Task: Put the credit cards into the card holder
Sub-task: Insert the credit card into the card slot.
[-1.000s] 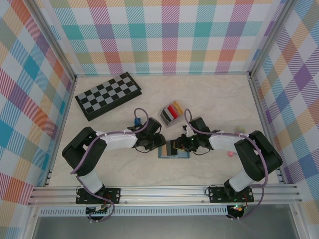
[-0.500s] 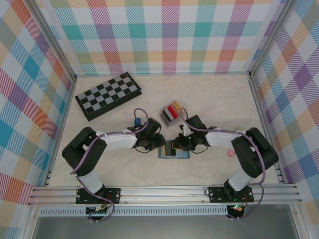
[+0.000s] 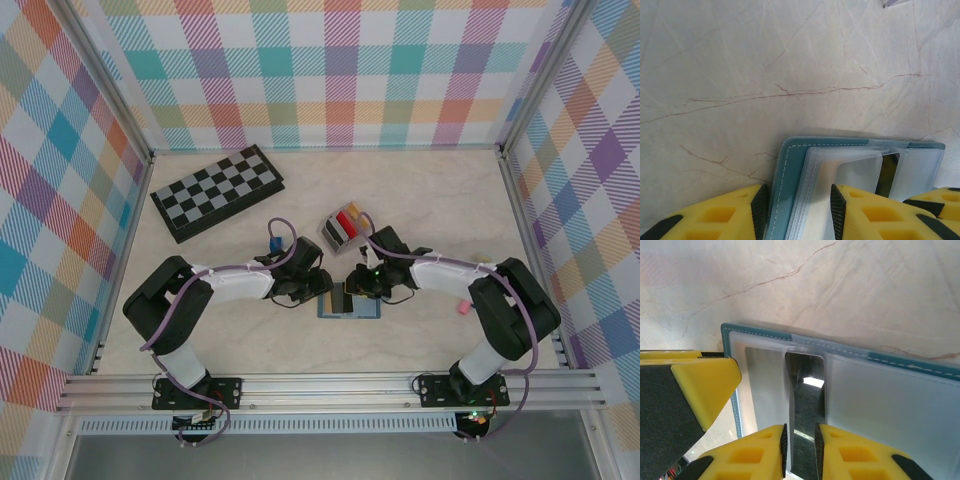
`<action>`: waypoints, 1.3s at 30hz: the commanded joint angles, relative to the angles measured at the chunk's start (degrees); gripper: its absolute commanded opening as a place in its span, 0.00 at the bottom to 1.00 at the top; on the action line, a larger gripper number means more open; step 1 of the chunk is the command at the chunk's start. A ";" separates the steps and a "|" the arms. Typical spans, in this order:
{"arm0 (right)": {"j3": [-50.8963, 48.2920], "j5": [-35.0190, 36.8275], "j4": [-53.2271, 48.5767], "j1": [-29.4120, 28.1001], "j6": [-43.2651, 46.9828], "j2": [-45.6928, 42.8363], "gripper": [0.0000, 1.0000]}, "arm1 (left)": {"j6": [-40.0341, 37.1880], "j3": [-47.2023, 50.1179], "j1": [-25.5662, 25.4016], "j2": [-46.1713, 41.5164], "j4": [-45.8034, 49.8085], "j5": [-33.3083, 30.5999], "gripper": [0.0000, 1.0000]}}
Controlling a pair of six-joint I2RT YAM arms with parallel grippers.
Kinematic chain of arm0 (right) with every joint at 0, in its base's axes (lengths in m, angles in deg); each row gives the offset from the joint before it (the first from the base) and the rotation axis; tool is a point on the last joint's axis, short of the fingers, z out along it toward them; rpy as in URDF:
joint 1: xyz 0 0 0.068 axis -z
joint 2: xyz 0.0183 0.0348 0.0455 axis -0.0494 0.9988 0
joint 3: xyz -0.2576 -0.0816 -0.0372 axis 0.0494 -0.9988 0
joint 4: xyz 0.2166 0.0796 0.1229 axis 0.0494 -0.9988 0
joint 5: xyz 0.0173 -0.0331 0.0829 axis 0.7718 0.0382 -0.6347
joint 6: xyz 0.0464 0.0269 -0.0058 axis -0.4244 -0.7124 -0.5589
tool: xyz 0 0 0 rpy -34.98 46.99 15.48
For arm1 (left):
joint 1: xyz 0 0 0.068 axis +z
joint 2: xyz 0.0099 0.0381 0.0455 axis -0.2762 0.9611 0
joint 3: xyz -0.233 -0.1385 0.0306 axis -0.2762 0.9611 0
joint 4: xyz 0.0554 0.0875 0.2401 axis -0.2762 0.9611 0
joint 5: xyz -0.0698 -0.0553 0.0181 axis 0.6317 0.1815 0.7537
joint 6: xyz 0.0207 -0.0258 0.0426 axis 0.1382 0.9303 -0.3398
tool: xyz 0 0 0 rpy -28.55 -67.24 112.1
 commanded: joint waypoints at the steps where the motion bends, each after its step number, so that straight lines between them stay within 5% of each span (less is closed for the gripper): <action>1: 0.41 1.20 -3.39 -0.24 1.08 0.48 0.25 | 0.40 1.30 -0.82 0.28 0.59 1.50 0.41; 30: 5.65 -9.60 5.29 -3.15 -8.01 8.11 0.20 | 1.73 2.02 -0.91 0.46 -0.92 1.61 0.40; 39: 5.90 2.22 -7.12 -3.14 -1.40 4.69 0.25 | 1.40 2.37 -0.91 0.96 2.89 -1.56 0.36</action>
